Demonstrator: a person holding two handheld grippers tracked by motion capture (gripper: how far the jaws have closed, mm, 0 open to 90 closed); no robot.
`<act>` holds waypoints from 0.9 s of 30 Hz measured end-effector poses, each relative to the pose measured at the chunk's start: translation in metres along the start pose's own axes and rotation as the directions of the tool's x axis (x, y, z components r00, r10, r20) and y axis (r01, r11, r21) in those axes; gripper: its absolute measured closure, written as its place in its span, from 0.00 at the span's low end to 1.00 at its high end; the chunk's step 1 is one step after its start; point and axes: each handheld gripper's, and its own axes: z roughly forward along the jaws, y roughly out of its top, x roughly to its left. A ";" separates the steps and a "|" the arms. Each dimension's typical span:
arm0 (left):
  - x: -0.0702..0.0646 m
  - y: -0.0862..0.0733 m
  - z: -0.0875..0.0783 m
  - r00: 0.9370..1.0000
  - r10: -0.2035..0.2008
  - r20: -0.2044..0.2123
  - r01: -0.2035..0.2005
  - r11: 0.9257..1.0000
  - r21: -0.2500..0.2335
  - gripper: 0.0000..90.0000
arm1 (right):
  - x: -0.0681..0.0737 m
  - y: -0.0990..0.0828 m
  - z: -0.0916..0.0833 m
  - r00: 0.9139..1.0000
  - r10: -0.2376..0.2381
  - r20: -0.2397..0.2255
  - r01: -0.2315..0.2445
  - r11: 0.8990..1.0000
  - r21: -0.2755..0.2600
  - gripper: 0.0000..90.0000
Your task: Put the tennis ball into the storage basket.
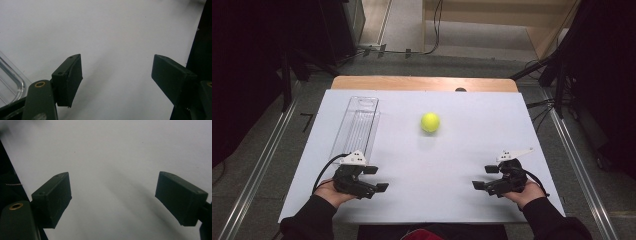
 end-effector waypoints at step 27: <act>0.000 0.000 0.000 1.000 0.001 -0.002 -0.001 1.000 0.004 0.28 | -0.008 0.018 0.008 0.999 0.026 0.048 -0.023 0.999 -0.047 0.13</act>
